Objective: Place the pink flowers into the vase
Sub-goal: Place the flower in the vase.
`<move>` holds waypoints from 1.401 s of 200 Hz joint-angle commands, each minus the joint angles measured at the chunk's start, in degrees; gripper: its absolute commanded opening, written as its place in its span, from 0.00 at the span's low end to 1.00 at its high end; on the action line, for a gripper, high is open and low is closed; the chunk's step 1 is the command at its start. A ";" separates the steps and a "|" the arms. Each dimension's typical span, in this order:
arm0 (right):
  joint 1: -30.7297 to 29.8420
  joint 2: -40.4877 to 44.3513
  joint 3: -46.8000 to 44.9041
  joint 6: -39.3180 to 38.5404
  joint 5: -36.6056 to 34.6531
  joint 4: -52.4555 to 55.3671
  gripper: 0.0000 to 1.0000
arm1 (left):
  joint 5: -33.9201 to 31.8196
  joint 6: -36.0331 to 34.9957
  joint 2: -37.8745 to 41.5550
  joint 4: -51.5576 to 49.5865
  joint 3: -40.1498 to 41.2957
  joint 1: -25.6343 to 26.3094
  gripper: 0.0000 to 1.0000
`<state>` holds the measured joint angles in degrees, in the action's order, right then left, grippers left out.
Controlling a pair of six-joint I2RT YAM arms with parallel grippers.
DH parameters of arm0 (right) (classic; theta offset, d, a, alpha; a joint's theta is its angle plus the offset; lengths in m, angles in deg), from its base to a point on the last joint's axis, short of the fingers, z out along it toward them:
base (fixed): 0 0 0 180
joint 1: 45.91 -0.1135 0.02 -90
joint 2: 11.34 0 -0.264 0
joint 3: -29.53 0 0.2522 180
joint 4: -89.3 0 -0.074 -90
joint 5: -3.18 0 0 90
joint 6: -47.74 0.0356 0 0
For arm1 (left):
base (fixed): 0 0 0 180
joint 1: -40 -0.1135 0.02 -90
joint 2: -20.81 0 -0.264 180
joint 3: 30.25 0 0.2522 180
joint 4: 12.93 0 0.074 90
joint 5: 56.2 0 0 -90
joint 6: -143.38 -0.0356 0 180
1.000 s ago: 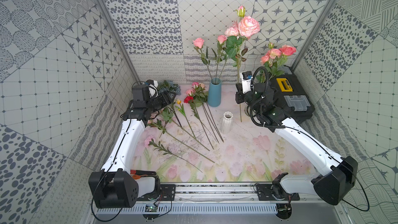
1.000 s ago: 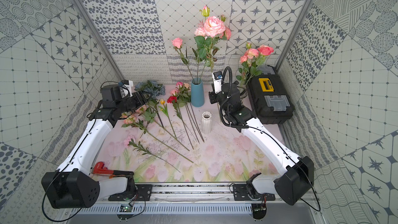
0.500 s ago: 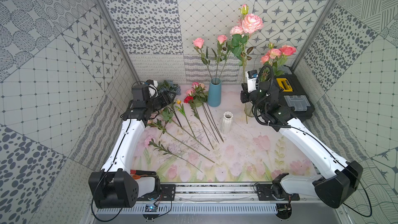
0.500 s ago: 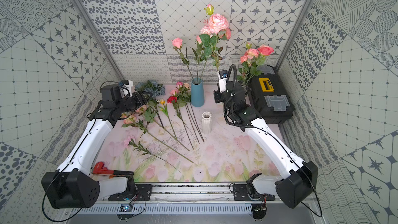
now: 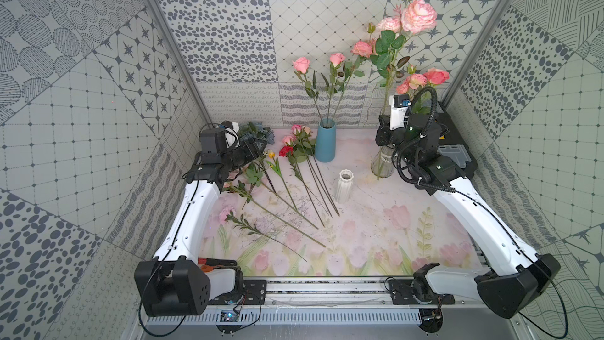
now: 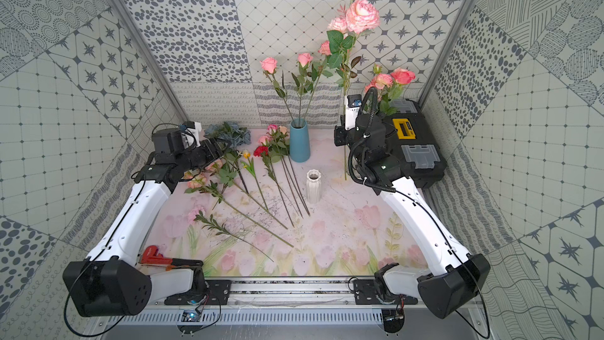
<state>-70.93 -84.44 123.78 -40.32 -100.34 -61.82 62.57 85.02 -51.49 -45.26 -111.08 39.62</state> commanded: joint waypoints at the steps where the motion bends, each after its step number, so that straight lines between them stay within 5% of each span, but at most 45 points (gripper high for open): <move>1: 0.60 0.78 3.53 0.97 0.49 -1.65 0.00 | 1.46 0.26 0.47 1.83 0.01 -0.07 0.70; 280: 11.37 -7.34 17.19 -2.71 3.53 -7.53 0.00 | 1.61 -0.13 -0.31 1.47 -0.26 -0.34 0.70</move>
<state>-60.33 -91.15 139.72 -41.75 -97.28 -64.92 62.59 85.80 -51.51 -45.26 -111.08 39.57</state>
